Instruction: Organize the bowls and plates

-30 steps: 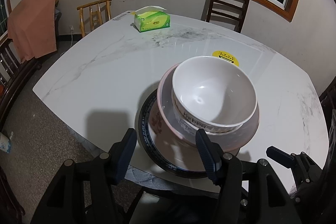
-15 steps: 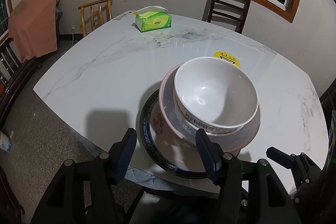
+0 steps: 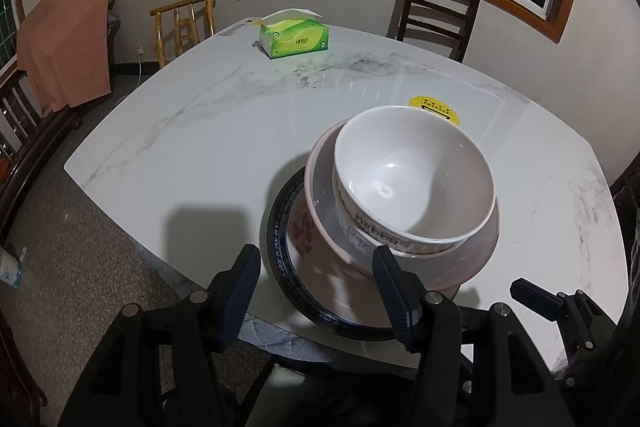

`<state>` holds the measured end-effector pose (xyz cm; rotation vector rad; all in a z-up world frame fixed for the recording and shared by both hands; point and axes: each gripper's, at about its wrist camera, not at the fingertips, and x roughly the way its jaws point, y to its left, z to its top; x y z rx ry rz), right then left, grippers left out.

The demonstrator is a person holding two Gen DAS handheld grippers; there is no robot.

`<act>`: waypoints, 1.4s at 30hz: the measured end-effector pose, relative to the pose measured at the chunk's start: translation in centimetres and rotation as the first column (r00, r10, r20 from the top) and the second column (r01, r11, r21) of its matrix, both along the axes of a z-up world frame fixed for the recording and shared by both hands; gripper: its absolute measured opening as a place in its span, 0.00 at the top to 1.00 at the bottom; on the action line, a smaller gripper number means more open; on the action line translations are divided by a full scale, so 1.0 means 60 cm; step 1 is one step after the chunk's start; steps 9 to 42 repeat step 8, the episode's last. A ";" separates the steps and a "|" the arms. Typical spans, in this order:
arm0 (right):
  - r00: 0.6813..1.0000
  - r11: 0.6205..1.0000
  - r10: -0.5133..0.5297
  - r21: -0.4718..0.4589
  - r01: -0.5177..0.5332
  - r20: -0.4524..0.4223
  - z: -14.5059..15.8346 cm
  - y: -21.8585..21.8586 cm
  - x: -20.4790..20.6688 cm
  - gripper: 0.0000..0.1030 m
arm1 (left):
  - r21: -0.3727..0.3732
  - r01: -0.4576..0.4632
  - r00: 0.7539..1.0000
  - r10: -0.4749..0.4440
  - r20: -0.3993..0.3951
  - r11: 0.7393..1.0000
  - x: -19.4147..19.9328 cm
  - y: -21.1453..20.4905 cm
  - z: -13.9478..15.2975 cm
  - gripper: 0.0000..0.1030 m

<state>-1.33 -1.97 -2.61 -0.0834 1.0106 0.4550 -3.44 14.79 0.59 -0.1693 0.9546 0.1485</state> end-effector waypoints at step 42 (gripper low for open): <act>1.000 1.000 0.000 0.003 0.000 -0.002 0.000 -0.001 0.000 0.02 | -0.003 -0.003 1.000 0.003 0.001 1.000 -0.002 0.002 -0.001 0.42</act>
